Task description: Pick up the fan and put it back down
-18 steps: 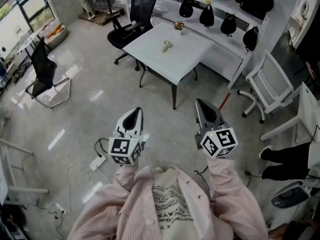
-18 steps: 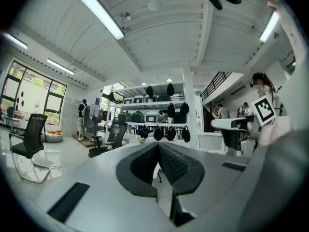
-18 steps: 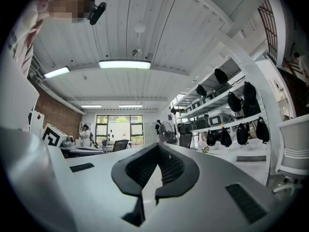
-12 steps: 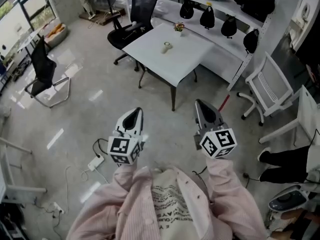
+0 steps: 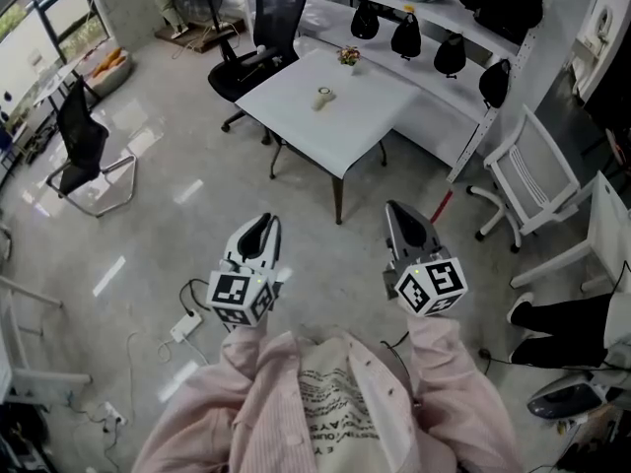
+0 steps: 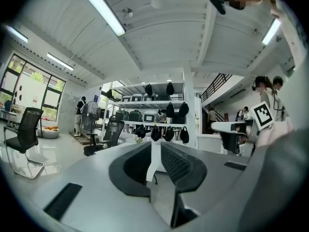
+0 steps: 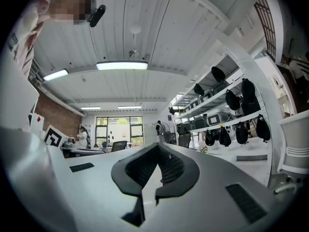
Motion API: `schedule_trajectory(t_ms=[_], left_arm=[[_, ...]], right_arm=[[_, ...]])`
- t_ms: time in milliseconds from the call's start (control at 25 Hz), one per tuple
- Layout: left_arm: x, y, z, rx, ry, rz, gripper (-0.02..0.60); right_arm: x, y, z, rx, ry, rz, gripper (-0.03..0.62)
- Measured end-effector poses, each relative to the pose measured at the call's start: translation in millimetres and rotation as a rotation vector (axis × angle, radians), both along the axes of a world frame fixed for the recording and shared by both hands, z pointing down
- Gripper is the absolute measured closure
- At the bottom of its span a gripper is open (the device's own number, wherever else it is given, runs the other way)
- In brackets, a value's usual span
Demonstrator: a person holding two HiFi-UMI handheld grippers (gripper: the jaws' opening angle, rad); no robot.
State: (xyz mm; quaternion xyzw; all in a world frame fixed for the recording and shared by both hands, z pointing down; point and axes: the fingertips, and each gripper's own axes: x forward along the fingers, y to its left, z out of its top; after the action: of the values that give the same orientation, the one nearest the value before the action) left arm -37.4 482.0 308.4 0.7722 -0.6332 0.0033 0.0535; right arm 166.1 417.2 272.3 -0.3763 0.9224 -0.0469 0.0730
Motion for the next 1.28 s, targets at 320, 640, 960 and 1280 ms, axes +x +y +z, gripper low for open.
schedule_trajectory(t_ms=[320,640,960,1280], left_arm=[[6,-15,14,-0.037,-0.003,-0.013,0.339],[1,-26,24,-0.06,0.019,-0.037,0.322],[-9,-57,44,-0.099,0.047,-0.054,0.322],[-31,-132,59,-0.115,0.06,-0.043,0.322]], right_arm=[[13,-17,16,-0.031,-0.005,0.002,0.595],[14,-32,27,-0.063,-0.003,0.011,0.595],[10,-68,38,-0.103,-0.001,0.024,0.595],[-7,-144,59,-0.141,0.046,0.064,0.595]])
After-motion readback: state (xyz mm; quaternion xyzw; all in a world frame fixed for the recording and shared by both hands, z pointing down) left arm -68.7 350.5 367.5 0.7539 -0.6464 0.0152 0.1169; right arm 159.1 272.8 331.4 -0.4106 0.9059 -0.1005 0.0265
